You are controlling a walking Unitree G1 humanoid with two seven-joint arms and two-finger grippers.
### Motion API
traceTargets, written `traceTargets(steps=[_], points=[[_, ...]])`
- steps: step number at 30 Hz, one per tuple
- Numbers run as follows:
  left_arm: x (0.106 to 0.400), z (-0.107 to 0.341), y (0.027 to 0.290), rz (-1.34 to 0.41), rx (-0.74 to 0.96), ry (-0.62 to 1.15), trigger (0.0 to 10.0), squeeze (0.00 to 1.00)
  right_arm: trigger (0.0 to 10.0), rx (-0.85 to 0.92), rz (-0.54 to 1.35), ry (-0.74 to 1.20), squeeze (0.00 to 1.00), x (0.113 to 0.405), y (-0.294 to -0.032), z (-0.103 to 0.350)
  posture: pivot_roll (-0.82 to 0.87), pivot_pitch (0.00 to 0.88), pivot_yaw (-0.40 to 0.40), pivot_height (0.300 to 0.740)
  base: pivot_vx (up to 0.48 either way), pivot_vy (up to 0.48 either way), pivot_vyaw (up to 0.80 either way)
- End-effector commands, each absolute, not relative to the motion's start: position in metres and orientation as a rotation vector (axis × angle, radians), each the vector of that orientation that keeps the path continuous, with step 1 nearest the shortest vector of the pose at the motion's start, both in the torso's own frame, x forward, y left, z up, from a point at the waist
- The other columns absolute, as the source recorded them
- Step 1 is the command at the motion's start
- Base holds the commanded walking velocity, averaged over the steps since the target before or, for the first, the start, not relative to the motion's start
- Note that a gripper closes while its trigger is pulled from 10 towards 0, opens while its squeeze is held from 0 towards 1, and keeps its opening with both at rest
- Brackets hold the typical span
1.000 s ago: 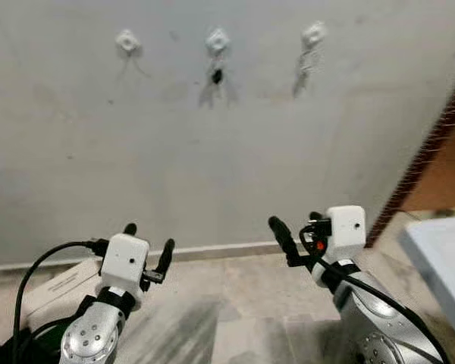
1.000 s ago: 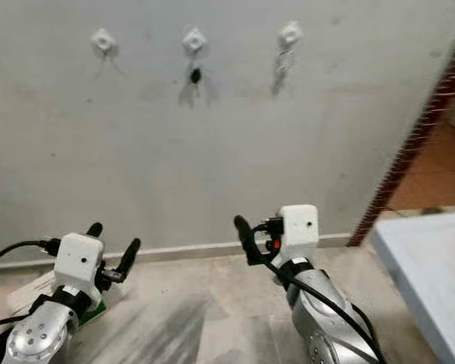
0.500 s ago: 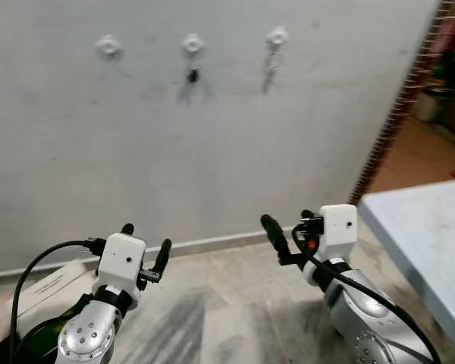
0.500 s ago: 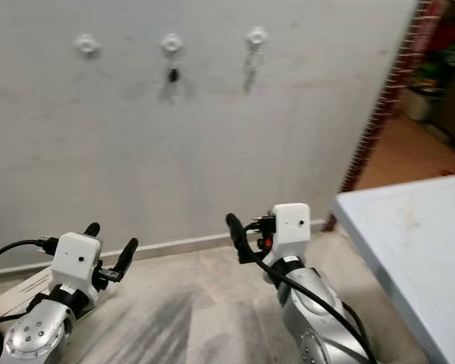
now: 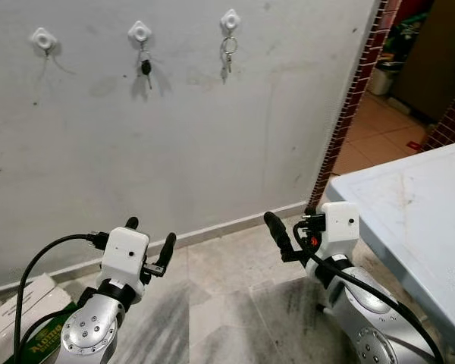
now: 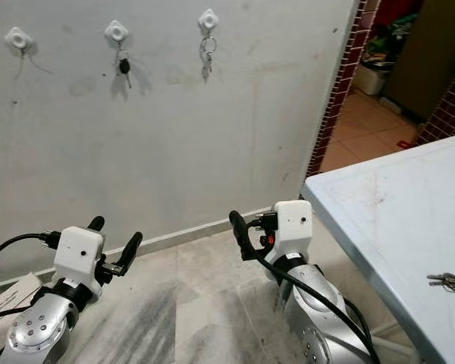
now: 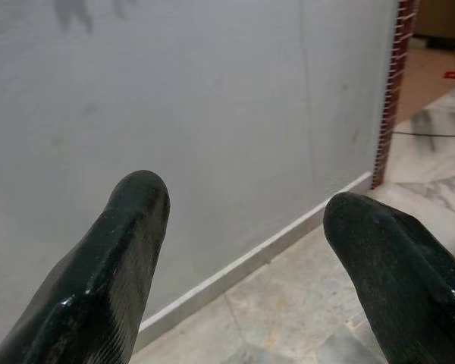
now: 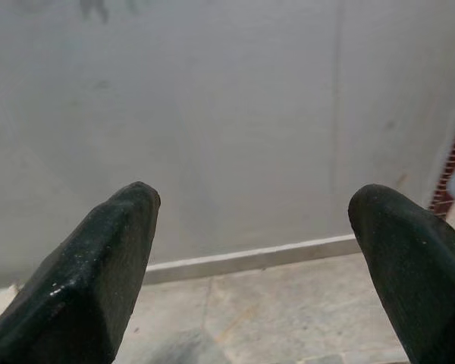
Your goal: Hang keys on a hook
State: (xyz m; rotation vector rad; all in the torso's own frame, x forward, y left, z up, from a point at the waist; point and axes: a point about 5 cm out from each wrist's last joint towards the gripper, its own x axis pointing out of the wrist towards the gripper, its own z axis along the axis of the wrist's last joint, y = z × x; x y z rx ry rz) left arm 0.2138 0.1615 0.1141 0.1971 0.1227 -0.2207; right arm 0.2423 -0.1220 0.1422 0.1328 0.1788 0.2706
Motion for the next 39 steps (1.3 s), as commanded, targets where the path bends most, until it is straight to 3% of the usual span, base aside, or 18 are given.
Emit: traceTargets(steps=[1,14,30,39], points=[[0.2142,0.1141,0.1630,-0.231,0.196,0.129,10.0,0.00,10.0,0.129,0.271,0.180,0.00,0.2440,-0.1202,0.1417,0.04,0.009,0.030,0.740,0.000,0.000,-0.78],[0.2135,0.1093,0.1634,-0.237,0.153,0.153,10.0,0.00,10.0,0.119,0.272,0.175,0.00,0.2451,-0.1200,0.1425,0.04,0.017,0.029,0.740,0.000,-0.201,-0.78],[0.2136,0.1083,0.1626,-0.242,0.132,0.158,10.0,0.00,10.0,0.109,0.279,0.181,0.00,0.2446,-0.1193,0.1396,0.04,0.021,0.029,0.740,0.000,-0.407,0.00],[0.2137,0.1075,0.1629,-0.234,0.121,0.164,10.0,0.00,10.0,0.110,0.282,0.180,0.00,0.2445,-0.1190,0.1398,0.04,0.021,0.025,0.740,0.000,0.000,0.00]])
